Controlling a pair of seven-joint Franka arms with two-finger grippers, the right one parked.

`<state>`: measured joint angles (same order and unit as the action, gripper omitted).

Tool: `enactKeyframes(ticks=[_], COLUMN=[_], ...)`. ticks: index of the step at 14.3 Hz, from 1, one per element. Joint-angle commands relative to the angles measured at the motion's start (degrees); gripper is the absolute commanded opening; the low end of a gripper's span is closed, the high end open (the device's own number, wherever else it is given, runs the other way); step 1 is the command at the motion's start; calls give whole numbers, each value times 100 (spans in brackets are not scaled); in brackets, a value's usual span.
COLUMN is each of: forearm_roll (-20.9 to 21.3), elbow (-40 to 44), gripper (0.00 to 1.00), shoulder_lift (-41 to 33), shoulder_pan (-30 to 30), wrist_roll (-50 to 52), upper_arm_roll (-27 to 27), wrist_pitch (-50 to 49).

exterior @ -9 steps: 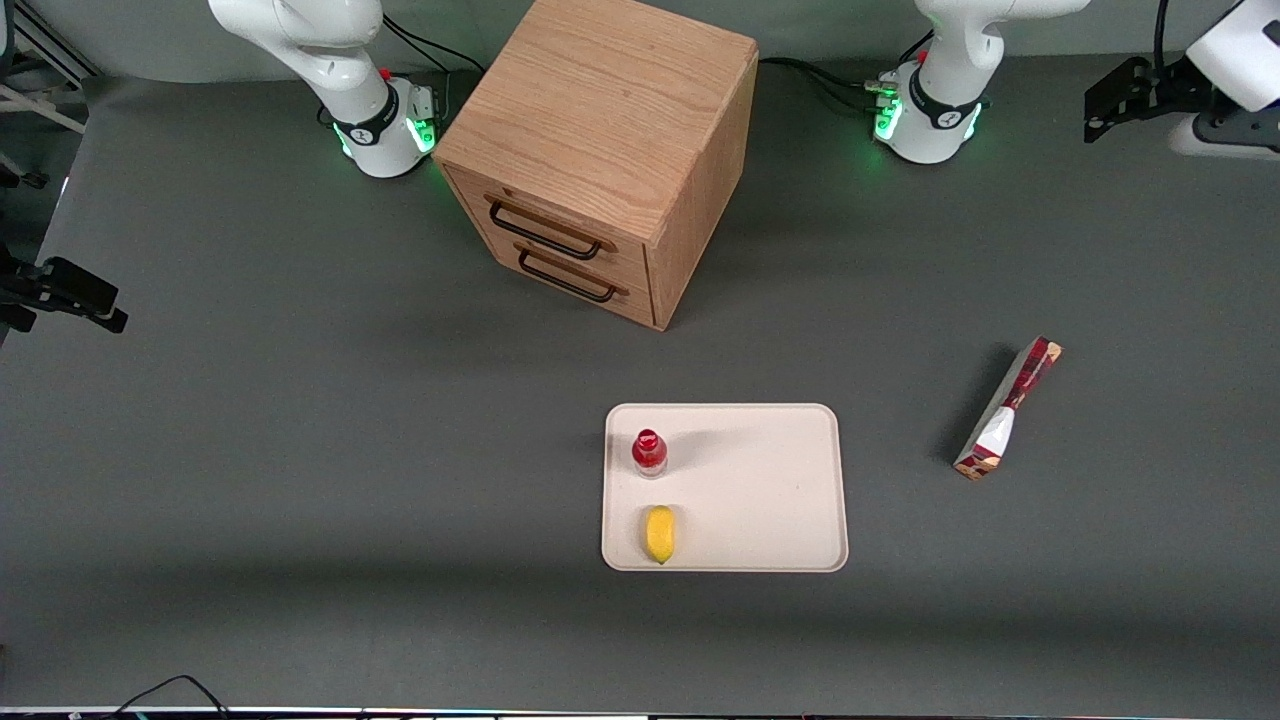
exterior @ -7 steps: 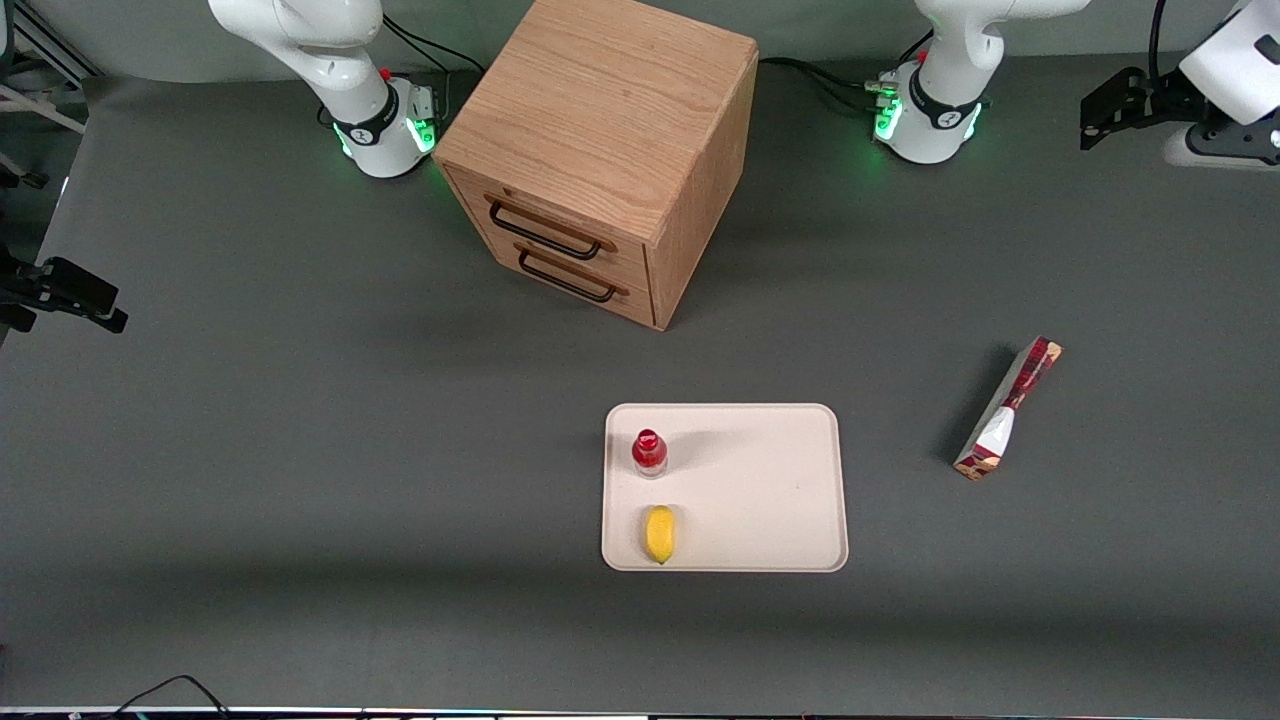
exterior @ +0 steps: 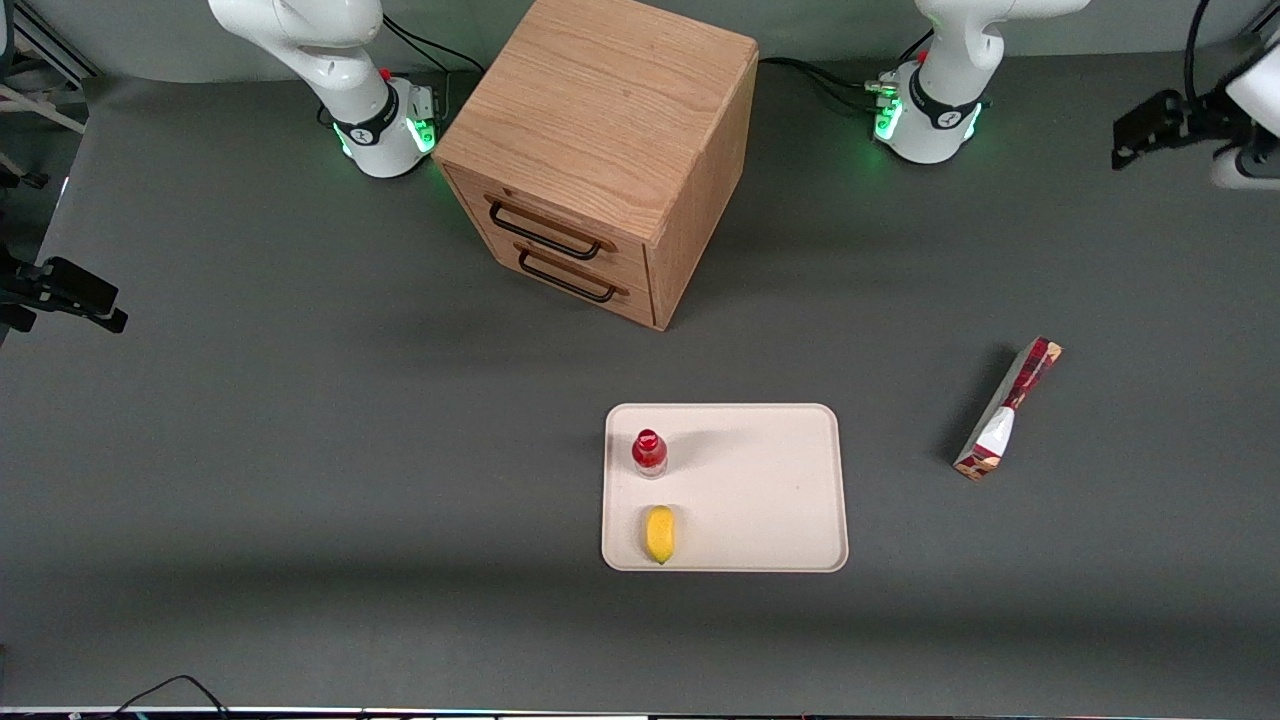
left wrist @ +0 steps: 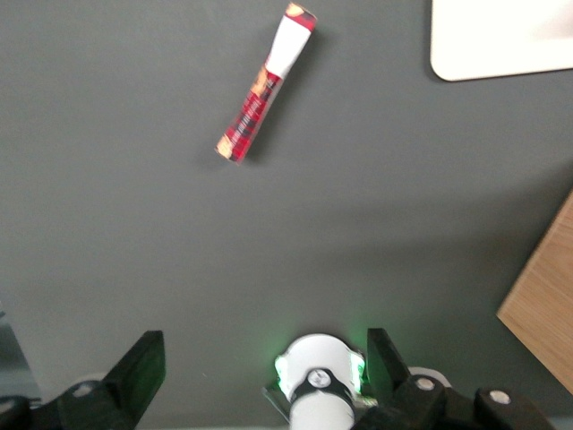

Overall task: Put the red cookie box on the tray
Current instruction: 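Lower the open left gripper over the red-and-white cookie box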

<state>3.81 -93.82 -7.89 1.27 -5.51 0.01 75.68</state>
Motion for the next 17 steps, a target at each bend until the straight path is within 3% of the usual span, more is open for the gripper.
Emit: enactKeyframes(ticks=[1,5,11,16,17], forearm_roll=[68,24,24,32,32], elbow=[355,181,-1129,-1480,-1708], gripper=[100,100,100,100,96], shoulder_lift=[953,2105,2879,3425,3443], shoulder_pan=[14,22,-13,-48,-57], wrist_roll=[-398,-1089,-1943,-2322,-2376], upper_arm_roll=[43,8,139,201,245], wrist_pitch=[305,920,3573,4699,5015])
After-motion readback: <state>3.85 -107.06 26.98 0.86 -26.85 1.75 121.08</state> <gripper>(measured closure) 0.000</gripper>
